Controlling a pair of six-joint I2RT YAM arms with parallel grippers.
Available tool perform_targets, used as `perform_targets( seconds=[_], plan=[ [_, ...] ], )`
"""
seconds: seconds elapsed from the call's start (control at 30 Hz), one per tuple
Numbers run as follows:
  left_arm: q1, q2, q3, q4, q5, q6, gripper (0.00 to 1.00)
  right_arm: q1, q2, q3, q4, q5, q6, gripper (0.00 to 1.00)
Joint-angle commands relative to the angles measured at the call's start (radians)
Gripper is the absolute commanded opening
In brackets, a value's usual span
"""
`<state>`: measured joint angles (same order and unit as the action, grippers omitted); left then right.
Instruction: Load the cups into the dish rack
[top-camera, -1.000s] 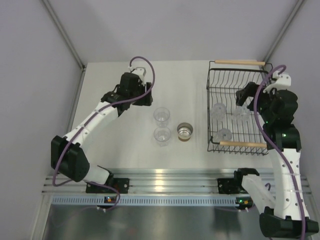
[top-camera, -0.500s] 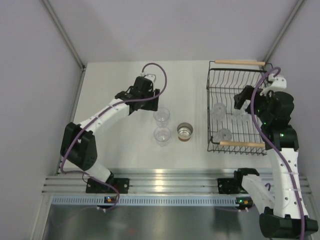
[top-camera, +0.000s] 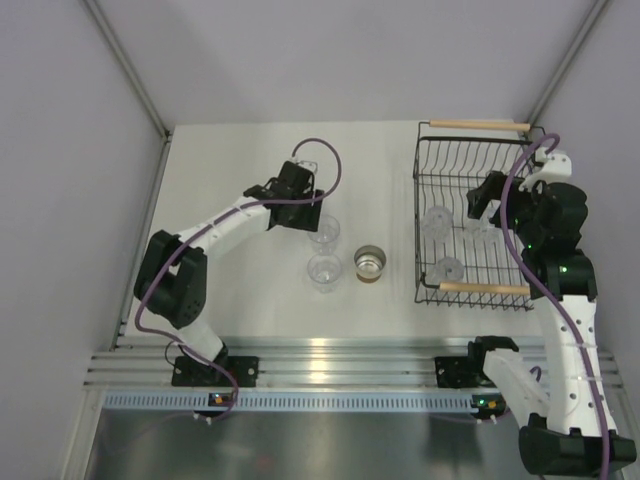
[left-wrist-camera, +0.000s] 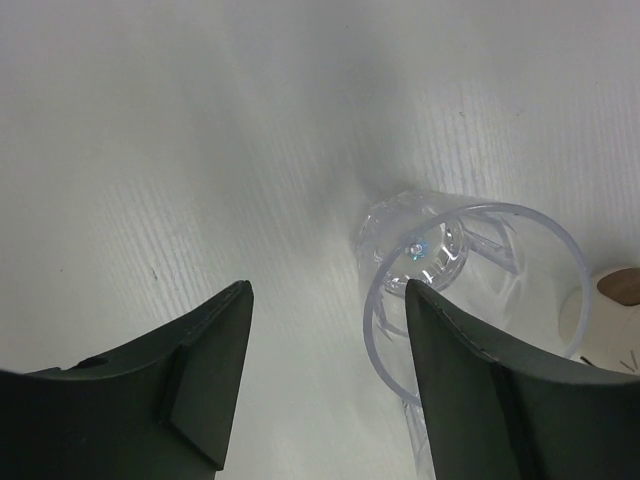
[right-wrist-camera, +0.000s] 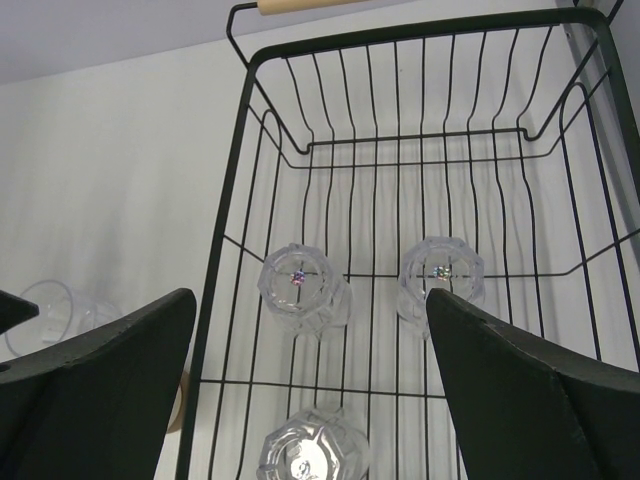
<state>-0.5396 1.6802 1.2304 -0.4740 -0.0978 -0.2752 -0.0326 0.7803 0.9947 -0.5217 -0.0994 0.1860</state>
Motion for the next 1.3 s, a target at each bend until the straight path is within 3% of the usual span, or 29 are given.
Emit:
perform_targets(
  seconds=[0.0,0.07,0.1,0.23,0.43,0.67,0.87,0.97,1.13,1.27],
  plan=[
    [-0.008,0.012,-0.003,0.008,-0.014,-0.001,0.68,0.01,-0.001,0.004,0.008,-0.006,-0.011,0.99],
    [-0.008,0.019,0.0,0.008,-0.011,-0.001,0.63,0.01,-0.001,0.002,0.009,-0.006,-0.013,0.99],
    [-0.01,0.026,0.001,0.008,-0.005,-0.001,0.51,0.01,-0.001,0.001,0.008,-0.006,-0.011,0.99],
    [-0.011,0.045,0.009,0.012,0.009,0.001,0.27,0.01,0.0,-0.002,0.011,-0.005,-0.013,0.99],
    [-0.016,0.062,0.02,0.011,0.006,0.005,0.01,0.01,-0.001,-0.001,0.008,-0.002,-0.014,0.99],
    [-0.014,0.01,0.018,0.011,-0.087,-0.002,0.0,0.01,-0.003,0.002,0.002,-0.002,-0.014,0.99],
    [-0.011,-0.157,0.024,0.029,-0.148,-0.03,0.0,0.01,-0.01,0.005,0.006,-0.005,-0.005,0.99],
    [-0.013,-0.245,0.009,0.066,-0.114,-0.061,0.0,0.01,-0.01,0.002,0.017,-0.028,0.015,0.99],
    [-0.013,-0.388,-0.075,0.204,0.048,-0.104,0.0,0.01,-0.013,-0.022,0.066,-0.101,0.081,0.99],
    [-0.008,-0.439,-0.048,0.236,0.193,-0.159,0.0,0.01,-0.044,-0.047,0.121,-0.138,0.141,0.99]
  ],
)
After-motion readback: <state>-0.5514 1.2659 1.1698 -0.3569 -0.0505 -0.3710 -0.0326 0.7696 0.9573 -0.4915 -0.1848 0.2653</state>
